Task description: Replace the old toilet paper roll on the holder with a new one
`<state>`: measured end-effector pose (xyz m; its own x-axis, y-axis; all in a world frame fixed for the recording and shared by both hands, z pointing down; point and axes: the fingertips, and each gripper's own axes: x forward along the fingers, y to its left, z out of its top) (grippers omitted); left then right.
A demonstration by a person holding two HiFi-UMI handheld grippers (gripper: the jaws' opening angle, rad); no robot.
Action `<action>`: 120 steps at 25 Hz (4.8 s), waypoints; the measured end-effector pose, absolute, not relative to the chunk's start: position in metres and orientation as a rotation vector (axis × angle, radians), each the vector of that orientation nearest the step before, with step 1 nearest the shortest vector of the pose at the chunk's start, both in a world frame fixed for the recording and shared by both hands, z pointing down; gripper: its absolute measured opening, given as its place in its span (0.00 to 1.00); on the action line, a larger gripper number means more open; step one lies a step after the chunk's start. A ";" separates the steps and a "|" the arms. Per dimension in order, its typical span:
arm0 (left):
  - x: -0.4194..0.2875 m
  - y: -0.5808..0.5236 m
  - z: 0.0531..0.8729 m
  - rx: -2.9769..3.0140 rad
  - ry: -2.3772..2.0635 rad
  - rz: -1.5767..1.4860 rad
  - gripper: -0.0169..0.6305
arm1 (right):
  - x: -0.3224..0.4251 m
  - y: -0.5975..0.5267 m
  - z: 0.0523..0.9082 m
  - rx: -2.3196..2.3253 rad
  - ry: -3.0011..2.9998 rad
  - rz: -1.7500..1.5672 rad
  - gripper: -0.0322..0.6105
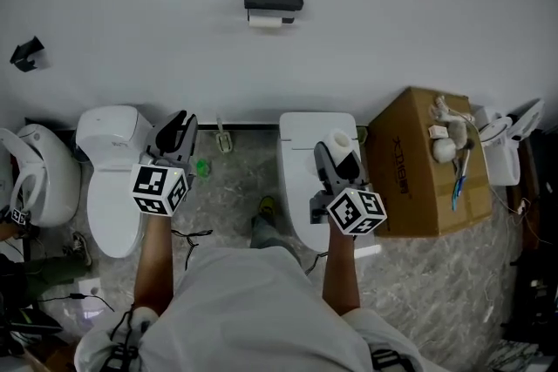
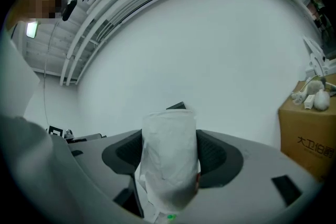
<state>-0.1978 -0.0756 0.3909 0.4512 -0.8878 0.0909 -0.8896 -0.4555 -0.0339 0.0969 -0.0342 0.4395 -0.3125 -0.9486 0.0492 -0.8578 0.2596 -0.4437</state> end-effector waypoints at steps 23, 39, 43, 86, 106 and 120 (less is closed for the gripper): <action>-0.131 -0.280 0.416 2.560 -1.695 0.268 0.14 | 0.140 -0.271 0.464 -1.521 2.458 -0.707 0.52; -0.114 -0.338 0.408 2.620 -1.643 0.249 0.14 | 0.140 -0.326 0.450 -1.538 2.442 -0.662 0.52; -0.118 -0.359 0.410 2.634 -1.614 0.240 0.14 | 0.134 -0.341 0.449 -1.556 2.426 -0.653 0.52; -0.041 -0.443 0.461 3.052 -1.358 1.573 0.36 | 0.140 -0.385 0.459 -1.644 2.342 -0.661 0.52; -0.027 -0.469 0.486 2.967 -1.405 2.206 0.34 | 0.177 -0.384 0.469 -1.752 2.279 -0.679 0.52; 0.003 -0.478 0.489 3.074 -1.338 2.119 0.33 | 0.202 -0.367 0.475 -1.822 2.216 -0.684 0.52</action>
<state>0.0030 -0.4778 0.4893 0.3297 -0.8313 0.4474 -0.0469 -0.4877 -0.8717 0.2019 -0.3674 0.4747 -0.2251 -0.9642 0.1399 -0.8754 0.1371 -0.4636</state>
